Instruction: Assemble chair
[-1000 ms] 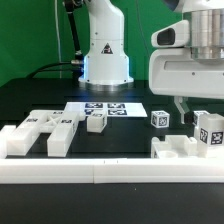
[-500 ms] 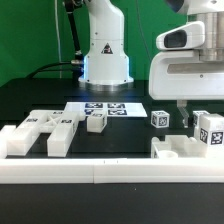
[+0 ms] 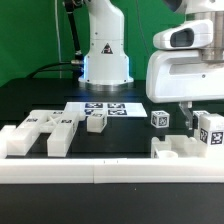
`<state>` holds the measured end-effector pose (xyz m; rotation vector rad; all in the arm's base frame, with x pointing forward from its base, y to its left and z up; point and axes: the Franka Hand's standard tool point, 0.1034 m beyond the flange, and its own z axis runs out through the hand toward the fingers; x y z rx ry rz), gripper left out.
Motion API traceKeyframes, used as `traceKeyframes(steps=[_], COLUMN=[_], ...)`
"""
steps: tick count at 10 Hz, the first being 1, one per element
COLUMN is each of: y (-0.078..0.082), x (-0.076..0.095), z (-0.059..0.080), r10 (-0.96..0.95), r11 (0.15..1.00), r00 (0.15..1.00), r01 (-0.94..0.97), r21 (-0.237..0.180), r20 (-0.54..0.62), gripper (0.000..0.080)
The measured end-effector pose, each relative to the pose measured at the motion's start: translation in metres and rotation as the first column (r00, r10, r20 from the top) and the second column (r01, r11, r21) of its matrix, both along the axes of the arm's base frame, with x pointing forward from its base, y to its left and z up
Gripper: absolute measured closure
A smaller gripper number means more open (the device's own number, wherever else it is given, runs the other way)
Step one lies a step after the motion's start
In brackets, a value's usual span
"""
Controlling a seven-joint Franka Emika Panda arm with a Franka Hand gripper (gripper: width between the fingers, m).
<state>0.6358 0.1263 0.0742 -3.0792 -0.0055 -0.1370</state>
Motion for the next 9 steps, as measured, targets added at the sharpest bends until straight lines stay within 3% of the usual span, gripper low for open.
traceKeyframes(steps=[1,2,6,9], y=[0.0002,0.0001,-0.0002,-0.0011], x=[-0.0001,0.0,0.0,-0.0008], z=[0.0,0.0,0.0,-0.0006], r10=[0.0,0.0,-0.084,-0.481], r11=[1.0,1.0,0.996,0.875], r00=[1.0,1.0,0.996,0.876], r01=[0.0,0.0,0.084,0.482], r21=[0.0,0.0,0.008,0.034], r20=[0.0,0.0,-0.005,-0.041], gripper=[0.0419,0.0512,0.0511,0.0511])
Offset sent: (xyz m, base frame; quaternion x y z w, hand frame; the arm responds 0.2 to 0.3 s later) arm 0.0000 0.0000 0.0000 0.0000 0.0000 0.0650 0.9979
